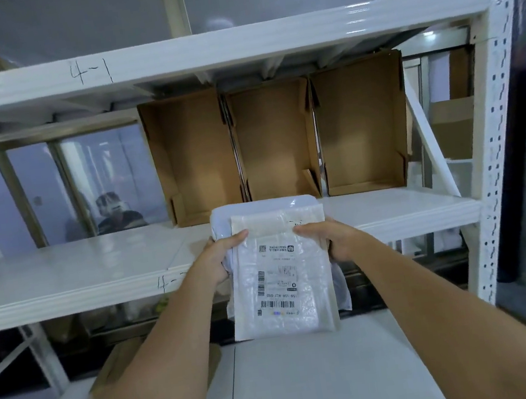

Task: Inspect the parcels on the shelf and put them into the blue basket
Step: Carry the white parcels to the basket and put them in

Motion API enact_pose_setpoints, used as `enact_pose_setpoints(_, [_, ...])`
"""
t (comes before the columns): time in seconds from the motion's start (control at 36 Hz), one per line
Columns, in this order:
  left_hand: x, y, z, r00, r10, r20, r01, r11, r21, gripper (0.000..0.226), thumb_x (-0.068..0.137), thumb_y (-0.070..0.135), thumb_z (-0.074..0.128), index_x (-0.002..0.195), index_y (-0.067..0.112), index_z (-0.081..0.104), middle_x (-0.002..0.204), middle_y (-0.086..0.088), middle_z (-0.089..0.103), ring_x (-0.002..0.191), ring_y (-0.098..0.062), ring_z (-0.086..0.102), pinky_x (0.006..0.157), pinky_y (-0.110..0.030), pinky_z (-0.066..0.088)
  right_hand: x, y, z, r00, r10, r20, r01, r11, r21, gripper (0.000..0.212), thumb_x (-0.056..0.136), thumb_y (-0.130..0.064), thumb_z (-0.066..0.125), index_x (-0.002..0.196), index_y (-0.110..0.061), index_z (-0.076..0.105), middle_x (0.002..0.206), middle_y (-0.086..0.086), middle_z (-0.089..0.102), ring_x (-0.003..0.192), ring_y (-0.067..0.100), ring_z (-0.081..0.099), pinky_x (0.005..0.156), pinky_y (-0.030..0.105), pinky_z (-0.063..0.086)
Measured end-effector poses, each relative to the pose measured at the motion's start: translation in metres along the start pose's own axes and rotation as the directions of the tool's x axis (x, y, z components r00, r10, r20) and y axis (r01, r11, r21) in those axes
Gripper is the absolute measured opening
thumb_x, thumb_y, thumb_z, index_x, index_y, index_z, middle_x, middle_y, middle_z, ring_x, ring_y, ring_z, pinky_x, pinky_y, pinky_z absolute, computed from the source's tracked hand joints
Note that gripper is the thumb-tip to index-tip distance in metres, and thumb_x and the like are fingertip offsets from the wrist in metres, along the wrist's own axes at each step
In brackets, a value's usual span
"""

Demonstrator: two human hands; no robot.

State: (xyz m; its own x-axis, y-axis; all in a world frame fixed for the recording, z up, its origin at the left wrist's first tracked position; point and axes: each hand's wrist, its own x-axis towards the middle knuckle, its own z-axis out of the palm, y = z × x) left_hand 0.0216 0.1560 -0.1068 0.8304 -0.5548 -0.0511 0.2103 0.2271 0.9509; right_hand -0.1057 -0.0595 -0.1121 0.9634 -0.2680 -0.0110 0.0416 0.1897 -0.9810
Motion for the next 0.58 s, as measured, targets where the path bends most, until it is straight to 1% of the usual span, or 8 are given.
enact_pose_setpoints(0.06, [-0.013,-0.008,-0.004,1.000,-0.025,0.003,0.025,1.000,-0.011,0.089,0.051,0.009,0.089,0.132,0.005,0.053,0.117,-0.020,0.067,0.104,-0.033,0.067,0.079,-0.050,0.057,-0.011,0.009,0.003,1.000,0.026,0.005,-0.026,0.999,0.023,0.049,0.084,-0.004,0.072,0.130,-0.003,0.057,0.114,0.018,0.069,0.090,0.029,0.072,0.067,0.038,0.059])
enact_pose_setpoints(0.11, [-0.028,-0.016,-0.008,0.998,-0.065,0.008,0.065,0.998,-0.024,0.085,0.056,0.007,0.088,0.133,0.005,0.052,0.118,-0.020,0.066,0.106,-0.033,0.066,0.081,-0.051,0.056,-0.023,0.018,0.006,0.999,0.048,0.020,-0.048,0.998,0.049,0.048,0.083,-0.003,0.071,0.129,-0.005,0.057,0.114,0.018,0.069,0.087,0.027,0.072,0.065,0.038,0.059])
enact_pose_setpoints(0.19, [-0.042,-0.025,-0.016,0.994,-0.095,0.055,0.097,0.994,-0.053,0.068,0.067,0.002,0.077,0.131,0.001,0.055,0.123,-0.021,0.063,0.110,-0.034,0.064,0.079,-0.049,0.057,-0.033,0.032,0.007,0.996,0.067,0.057,-0.070,0.997,0.044,0.050,0.083,-0.003,0.071,0.131,-0.002,0.056,0.119,0.019,0.067,0.095,0.029,0.070,0.074,0.040,0.060])
enact_pose_setpoints(0.28, [-0.049,-0.036,-0.024,0.990,-0.113,0.085,0.119,0.991,-0.068,0.068,0.069,0.000,0.075,0.133,0.001,0.053,0.126,-0.022,0.061,0.115,-0.035,0.060,0.083,-0.051,0.055,-0.038,0.045,0.004,0.994,0.088,0.072,-0.092,0.994,0.059,0.054,0.082,-0.002,0.072,0.133,0.000,0.054,0.121,0.020,0.066,0.106,0.033,0.067,0.084,0.042,0.058])
enact_pose_setpoints(0.33, [-0.049,-0.043,-0.027,0.988,-0.110,0.109,0.118,0.990,-0.071,0.067,0.070,-0.001,0.074,0.134,0.001,0.052,0.128,-0.023,0.060,0.117,-0.036,0.059,0.086,-0.052,0.054,-0.038,0.054,0.002,0.994,0.090,0.065,-0.095,0.992,0.077,0.055,0.080,-0.001,0.073,0.132,0.000,0.055,0.120,0.020,0.067,0.104,0.032,0.067,0.084,0.042,0.058])
enact_pose_setpoints(0.44, [-0.050,-0.070,-0.035,0.981,-0.098,0.167,0.108,0.993,-0.054,0.049,0.073,0.002,0.068,0.122,0.001,0.060,0.124,-0.022,0.061,0.104,-0.031,0.067,0.082,-0.046,0.057,-0.043,0.084,0.000,0.996,0.064,0.059,-0.069,0.993,0.096,0.055,0.076,-0.001,0.074,0.128,0.002,0.058,0.119,0.020,0.067,0.099,0.030,0.069,0.082,0.040,0.059])
enact_pose_setpoints(0.5, [-0.048,-0.091,-0.042,0.978,-0.089,0.191,0.100,0.994,-0.048,0.053,0.072,0.003,0.070,0.124,0.001,0.059,0.125,-0.021,0.060,0.104,-0.030,0.067,0.083,-0.046,0.057,-0.046,0.105,-0.004,0.996,0.058,0.066,-0.065,0.991,0.115,0.056,0.073,-0.001,0.074,0.127,0.001,0.059,0.121,0.021,0.066,0.103,0.032,0.067,0.086,0.043,0.057])
enact_pose_setpoints(0.58, [-0.043,-0.133,-0.057,0.967,-0.090,0.237,0.102,0.994,-0.039,0.081,0.052,0.007,0.091,0.126,0.000,0.058,0.125,-0.021,0.061,0.108,-0.032,0.065,0.082,-0.046,0.057,-0.049,0.149,-0.014,0.995,0.057,0.078,-0.067,0.990,0.127,0.056,0.071,-0.002,0.074,0.125,-0.001,0.060,0.121,0.021,0.065,0.104,0.033,0.067,0.088,0.046,0.056])
